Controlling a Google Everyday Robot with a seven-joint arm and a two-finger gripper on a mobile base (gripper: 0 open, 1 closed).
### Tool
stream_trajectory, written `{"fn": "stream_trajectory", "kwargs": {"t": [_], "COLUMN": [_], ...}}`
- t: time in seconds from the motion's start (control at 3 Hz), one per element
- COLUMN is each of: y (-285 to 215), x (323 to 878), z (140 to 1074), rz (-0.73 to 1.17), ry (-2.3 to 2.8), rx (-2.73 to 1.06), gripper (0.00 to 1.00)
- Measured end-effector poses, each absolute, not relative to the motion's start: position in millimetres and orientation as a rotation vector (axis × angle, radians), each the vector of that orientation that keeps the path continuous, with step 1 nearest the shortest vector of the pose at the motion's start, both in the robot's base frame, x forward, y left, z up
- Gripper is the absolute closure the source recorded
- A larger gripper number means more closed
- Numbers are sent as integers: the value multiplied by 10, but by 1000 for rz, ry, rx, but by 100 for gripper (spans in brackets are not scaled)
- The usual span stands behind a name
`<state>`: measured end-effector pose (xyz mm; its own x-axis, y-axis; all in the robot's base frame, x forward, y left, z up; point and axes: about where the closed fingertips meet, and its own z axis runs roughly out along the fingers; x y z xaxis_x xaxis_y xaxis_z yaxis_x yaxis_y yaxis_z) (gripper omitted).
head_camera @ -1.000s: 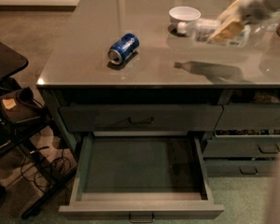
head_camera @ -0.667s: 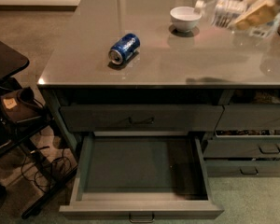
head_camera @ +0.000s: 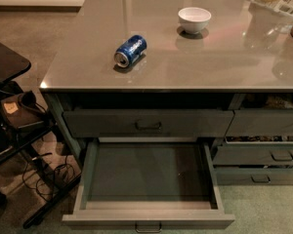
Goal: Place blue plastic bottle into middle drawer
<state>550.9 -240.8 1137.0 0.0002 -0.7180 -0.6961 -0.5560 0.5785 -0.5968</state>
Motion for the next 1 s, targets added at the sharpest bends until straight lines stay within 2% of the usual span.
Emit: {"fn": "stream_trajectory", "kwargs": {"t": [0.33, 1.0], "y": [-2408, -2264], "x": [5509, 5271], "z": [11369, 10694], "rz": [-177, -138], "ry": [1669, 1653], "rx": [-1075, -1015], "gripper": [100, 100]}}
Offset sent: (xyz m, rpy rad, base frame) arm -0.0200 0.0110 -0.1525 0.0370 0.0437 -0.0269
